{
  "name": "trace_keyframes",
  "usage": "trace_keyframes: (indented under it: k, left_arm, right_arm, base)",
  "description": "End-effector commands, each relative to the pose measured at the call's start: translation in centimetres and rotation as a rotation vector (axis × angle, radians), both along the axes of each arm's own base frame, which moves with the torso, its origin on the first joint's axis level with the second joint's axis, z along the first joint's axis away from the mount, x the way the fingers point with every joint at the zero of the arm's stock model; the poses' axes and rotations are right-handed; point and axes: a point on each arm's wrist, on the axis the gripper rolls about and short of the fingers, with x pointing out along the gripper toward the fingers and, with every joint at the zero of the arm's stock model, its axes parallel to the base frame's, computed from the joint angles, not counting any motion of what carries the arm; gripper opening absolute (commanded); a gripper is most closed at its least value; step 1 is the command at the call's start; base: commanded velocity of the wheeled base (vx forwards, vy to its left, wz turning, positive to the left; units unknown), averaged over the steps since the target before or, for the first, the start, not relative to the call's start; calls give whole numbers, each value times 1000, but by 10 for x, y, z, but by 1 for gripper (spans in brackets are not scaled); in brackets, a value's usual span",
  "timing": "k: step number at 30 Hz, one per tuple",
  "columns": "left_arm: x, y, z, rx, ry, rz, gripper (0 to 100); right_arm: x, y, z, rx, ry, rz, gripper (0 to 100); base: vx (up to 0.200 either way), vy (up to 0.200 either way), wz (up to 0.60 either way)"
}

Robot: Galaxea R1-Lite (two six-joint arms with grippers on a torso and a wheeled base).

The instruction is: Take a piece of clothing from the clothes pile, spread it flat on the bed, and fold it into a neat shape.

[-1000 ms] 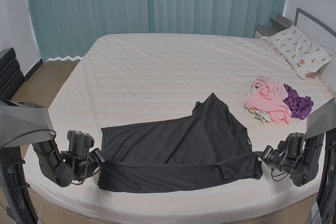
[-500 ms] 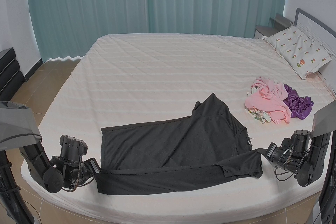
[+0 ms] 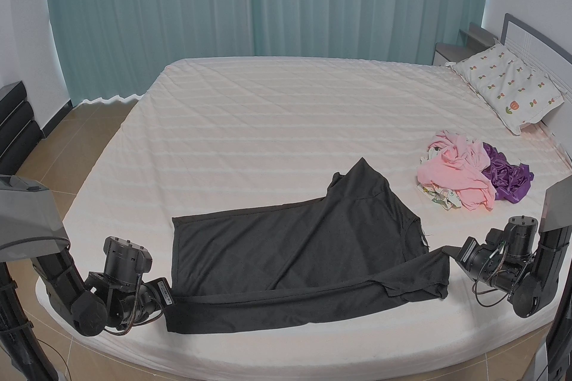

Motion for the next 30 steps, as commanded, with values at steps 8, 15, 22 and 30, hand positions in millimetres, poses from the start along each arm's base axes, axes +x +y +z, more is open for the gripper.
trace_keyframes:
  k: [8,15,22,30]
  left_arm:
    - [27,9,-22,-15,8,86,0]
    - [39,16,-38,-14,-7,121,0]
    - [54,9,-49,-24,-53,101,0]
    - [63,8,-52,-30,-70,106,0]
  right_arm:
    - [7,1,-16,-1,38,4,0]
    - [20,3,-30,-8,45,2,0]
    - [27,2,-32,-4,30,-1,0]
    - [42,1,-44,34,36,-23,0]
  base:
    - [0,0,0]
    - [0,0,0]
    - [0,0,0]
    - [0,0,0]
